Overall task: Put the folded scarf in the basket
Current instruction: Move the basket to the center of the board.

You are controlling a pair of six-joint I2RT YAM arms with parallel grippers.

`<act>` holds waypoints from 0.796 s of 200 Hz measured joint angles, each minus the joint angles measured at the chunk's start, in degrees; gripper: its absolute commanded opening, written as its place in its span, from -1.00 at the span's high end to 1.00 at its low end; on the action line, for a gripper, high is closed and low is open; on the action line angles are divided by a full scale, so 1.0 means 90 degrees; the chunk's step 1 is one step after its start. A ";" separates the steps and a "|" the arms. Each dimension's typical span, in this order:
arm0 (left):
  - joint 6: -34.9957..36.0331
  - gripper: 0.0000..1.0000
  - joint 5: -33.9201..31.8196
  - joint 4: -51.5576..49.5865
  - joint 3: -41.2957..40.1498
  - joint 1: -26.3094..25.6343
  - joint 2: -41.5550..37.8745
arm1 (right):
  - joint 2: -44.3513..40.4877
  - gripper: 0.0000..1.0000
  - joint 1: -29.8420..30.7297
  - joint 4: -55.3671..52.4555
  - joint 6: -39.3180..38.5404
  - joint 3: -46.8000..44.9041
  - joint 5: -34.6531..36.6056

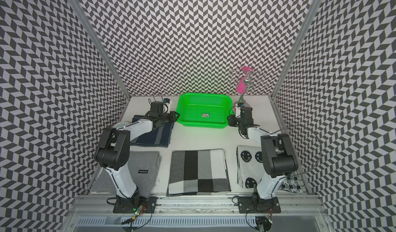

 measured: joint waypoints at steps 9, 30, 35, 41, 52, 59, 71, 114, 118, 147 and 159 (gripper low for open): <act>-0.0007 0.41 0.0017 -0.0022 -0.0151 0.0000 -0.0136 | -0.0155 0.28 0.0017 -0.0095 0.0002 -0.0083 0.0000; -0.0049 0.41 0.0063 -0.0087 -0.0554 -0.0005 -0.0478 | -0.0542 0.28 0.0058 -0.0211 0.0002 -0.0316 -0.0010; -0.0061 0.40 0.0068 -0.0083 -0.0641 -0.0005 -0.0534 | -0.0617 0.28 0.0068 -0.0236 0.0002 -0.0369 -0.0015; -0.0100 0.40 0.0085 -0.0075 -0.0772 -0.0007 -0.0624 | -0.0690 0.28 0.0075 -0.0250 0.0002 -0.0423 -0.0022; -0.0153 0.39 0.0131 -0.0046 -0.1015 -0.0019 -0.0799 | -0.0777 0.28 0.0085 -0.0243 0.0007 -0.0539 -0.0032; -0.0170 0.38 0.0131 -0.0029 -0.1151 -0.0036 -0.0920 | -0.0821 0.28 0.0085 -0.0238 0.0027 -0.0627 -0.0036; -0.0182 0.37 0.0136 -0.0024 -0.1353 -0.0075 -0.1122 | -0.0857 0.28 0.0087 -0.0257 0.0051 -0.0763 -0.0039; -0.0245 0.30 0.0146 -0.0046 -0.1668 -0.0182 -0.1518 | -0.0857 0.19 0.0097 -0.0299 0.0119 -0.0874 -0.0029; -0.0243 0.27 0.0146 -0.0046 -0.1678 -0.0185 -0.1537 | -0.0857 0.16 0.0097 -0.0299 0.0141 -0.0874 -0.0034; -0.0245 0.02 0.0114 -0.0039 -0.1758 -0.0238 -0.1630 | -0.0969 -0.14 0.0160 -0.0347 0.0168 -0.0877 -0.0039; -0.0253 -0.08 0.0090 -0.0044 -0.1797 -0.0243 -0.1666 | -0.1115 -0.24 0.0185 -0.0420 0.0175 -0.0877 -0.0022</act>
